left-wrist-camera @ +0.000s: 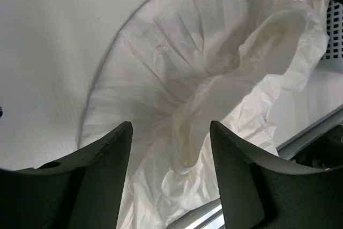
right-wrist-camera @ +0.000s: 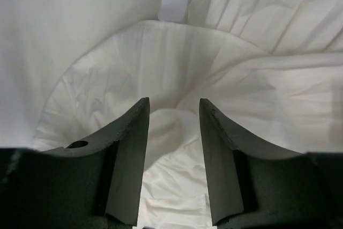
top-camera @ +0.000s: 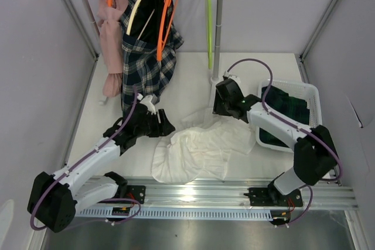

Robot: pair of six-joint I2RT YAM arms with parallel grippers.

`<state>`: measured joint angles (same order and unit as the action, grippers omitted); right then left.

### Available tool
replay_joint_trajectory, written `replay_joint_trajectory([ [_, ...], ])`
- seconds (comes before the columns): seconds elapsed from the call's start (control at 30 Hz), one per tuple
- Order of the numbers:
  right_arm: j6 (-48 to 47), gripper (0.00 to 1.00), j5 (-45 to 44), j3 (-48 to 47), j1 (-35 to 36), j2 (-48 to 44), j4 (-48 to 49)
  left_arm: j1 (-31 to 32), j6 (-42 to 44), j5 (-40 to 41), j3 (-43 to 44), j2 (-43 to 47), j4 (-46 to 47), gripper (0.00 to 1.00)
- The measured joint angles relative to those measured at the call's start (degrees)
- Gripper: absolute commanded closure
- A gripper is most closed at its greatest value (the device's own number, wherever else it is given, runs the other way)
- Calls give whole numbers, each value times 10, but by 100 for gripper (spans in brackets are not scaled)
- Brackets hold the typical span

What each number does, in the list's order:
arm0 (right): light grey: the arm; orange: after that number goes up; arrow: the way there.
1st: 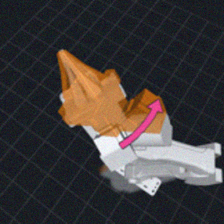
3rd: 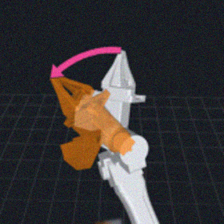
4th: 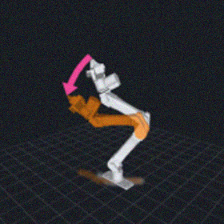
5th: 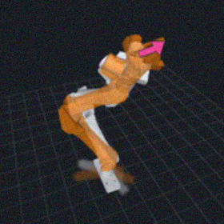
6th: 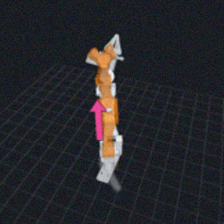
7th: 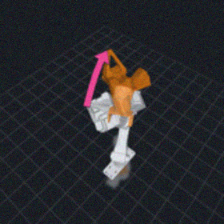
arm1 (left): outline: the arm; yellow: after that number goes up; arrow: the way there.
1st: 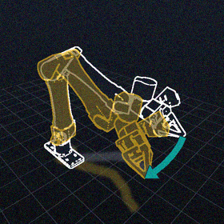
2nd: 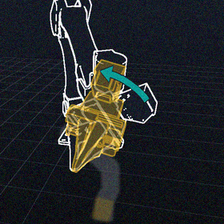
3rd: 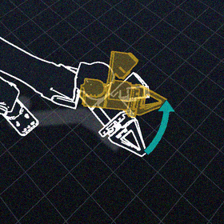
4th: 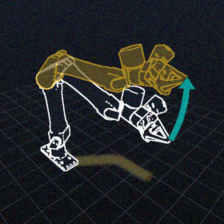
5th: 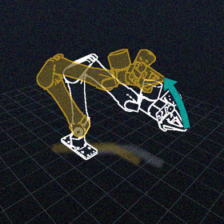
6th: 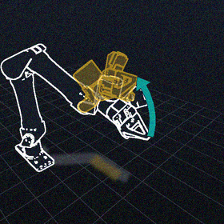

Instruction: Place the skirt on the hanger

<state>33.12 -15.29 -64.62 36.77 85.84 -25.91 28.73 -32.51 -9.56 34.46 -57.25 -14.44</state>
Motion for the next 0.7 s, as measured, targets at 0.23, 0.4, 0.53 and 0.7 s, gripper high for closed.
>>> replay_joint_trajectory([
  [0.23,-35,55,40,-14,8,59,-7,9,-11,20,0,-25,6,36],
  [0.4,-39,57,36,-5,28,56,-16,37,-21,19,-9,-24,10,37],
  [0.53,-37,60,30,35,39,31,-30,79,-31,22,-22,-24,11,39],
  [0.7,-27,65,18,63,47,3,-49,118,-46,26,-47,-24,18,43],
])
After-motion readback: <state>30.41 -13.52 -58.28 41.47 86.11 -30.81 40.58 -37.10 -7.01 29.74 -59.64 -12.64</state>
